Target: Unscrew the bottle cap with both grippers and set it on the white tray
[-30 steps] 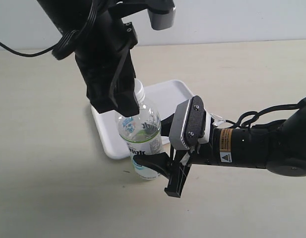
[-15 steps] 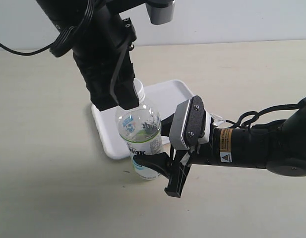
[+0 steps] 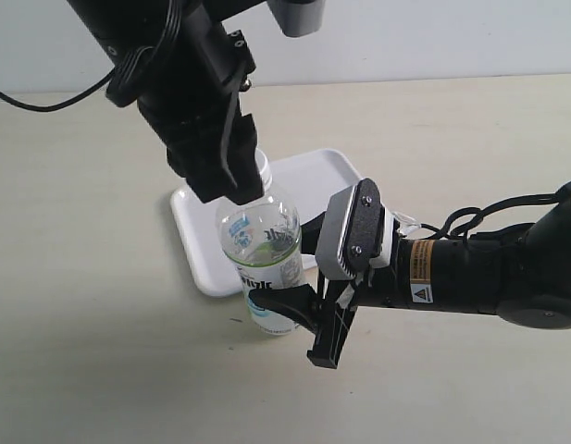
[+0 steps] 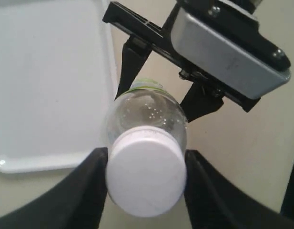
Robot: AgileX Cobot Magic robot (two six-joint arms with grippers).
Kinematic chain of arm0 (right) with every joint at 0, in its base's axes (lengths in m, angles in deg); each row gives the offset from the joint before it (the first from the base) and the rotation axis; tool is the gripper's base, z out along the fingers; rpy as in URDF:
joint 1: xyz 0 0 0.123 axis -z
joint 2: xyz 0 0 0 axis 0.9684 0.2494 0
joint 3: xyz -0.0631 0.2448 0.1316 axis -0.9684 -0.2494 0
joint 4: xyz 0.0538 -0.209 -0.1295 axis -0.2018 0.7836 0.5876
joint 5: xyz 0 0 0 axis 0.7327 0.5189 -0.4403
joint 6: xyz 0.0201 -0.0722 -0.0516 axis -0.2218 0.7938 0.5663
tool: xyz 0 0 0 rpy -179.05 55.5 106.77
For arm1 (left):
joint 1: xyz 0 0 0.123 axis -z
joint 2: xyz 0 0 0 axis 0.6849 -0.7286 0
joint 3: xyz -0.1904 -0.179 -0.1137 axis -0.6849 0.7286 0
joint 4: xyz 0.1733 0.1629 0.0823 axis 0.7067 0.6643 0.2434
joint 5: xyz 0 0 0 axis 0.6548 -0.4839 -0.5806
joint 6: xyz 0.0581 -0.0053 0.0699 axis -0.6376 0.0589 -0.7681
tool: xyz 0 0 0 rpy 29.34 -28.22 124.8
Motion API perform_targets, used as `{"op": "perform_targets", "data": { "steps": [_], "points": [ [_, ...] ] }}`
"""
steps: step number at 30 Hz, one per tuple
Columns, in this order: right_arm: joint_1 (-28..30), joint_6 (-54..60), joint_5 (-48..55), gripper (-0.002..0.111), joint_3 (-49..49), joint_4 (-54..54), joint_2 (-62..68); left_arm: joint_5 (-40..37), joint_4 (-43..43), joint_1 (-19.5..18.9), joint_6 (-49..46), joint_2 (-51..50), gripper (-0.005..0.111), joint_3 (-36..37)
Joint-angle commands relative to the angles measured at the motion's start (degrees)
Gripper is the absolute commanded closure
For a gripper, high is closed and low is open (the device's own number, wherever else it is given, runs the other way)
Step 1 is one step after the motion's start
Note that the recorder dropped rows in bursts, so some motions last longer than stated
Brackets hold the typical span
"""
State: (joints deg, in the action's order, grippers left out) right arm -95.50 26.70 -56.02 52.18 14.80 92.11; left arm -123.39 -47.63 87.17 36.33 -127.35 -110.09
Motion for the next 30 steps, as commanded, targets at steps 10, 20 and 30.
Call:
{"op": "perform_targets", "data": {
  "steps": [10, 20, 30],
  "points": [
    [-0.08, 0.42, 2.23, 0.108, -0.08, 0.42, 0.13, 0.19, -4.74, 0.08, 28.07, 0.51, 0.107, -0.45],
    [-0.08, 0.42, 2.23, 0.108, -0.08, 0.42, 0.13, 0.19, -7.80, 0.08, 33.11, 0.43, 0.107, -0.45],
    [-0.08, 0.42, 2.23, 0.108, -0.08, 0.42, 0.13, 0.19, -7.57, 0.08, 31.69, 0.31, 0.059, -0.45]
  ]
}}
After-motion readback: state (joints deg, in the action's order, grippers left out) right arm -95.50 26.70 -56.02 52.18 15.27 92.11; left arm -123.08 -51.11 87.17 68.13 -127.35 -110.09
